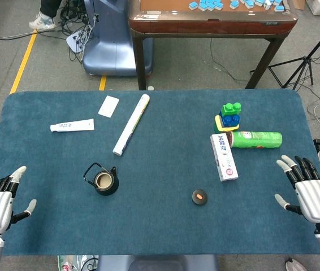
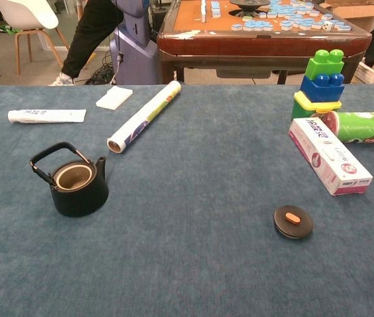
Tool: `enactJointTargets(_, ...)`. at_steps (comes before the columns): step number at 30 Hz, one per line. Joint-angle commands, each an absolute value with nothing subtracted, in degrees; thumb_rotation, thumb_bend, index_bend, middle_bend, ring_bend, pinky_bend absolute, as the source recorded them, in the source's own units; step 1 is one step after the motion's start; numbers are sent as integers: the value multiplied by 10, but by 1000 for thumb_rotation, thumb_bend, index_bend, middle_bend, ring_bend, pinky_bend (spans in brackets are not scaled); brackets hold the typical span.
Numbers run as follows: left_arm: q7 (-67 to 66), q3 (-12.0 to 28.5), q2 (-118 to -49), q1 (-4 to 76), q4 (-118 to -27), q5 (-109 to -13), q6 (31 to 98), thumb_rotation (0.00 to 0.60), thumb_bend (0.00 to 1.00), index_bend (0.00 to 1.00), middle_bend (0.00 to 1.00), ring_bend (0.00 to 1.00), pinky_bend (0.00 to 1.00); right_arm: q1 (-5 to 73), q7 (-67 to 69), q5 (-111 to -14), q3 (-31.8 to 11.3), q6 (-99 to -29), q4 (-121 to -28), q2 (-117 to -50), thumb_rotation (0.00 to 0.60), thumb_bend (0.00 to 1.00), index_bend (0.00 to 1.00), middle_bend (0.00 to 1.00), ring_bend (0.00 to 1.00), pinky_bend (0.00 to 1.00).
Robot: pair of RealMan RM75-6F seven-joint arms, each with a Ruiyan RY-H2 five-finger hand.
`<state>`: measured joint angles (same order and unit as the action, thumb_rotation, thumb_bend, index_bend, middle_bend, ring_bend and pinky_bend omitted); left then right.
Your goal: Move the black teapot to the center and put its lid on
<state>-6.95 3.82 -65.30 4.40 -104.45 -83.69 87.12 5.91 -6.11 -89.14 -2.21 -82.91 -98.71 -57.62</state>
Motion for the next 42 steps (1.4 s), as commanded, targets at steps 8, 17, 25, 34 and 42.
enactJointTargets(8,-60,42,-648,51,-1042,-832,859,600,301,64,127,140,126,61,-68,-892,-26,-832,-994,-570,600,263,123,129,0,0)
enactJointTargets(17,-1,65,-626,92,-1037,-799,788,574,243,127,127,140,126,76,-96,-887,-47,-833,-1016,-548,600,263,123,129,0,0)
enactJointTargets(25,-12,84,-611,154,-1044,-746,686,302,195,194,127,139,126,89,-106,-886,-55,-824,-1030,-537,600,264,123,129,0,0)
enactJointTargets(34,-81,108,-628,227,-1041,-648,597,234,195,210,127,139,126,87,-105,-882,-54,-825,-1030,-534,600,263,123,129,0,0)
enactJointTargets(42,-161,112,-661,289,-1020,-543,548,155,195,269,127,139,126,82,-98,-879,-51,-831,-1024,-533,600,264,123,129,0,0)
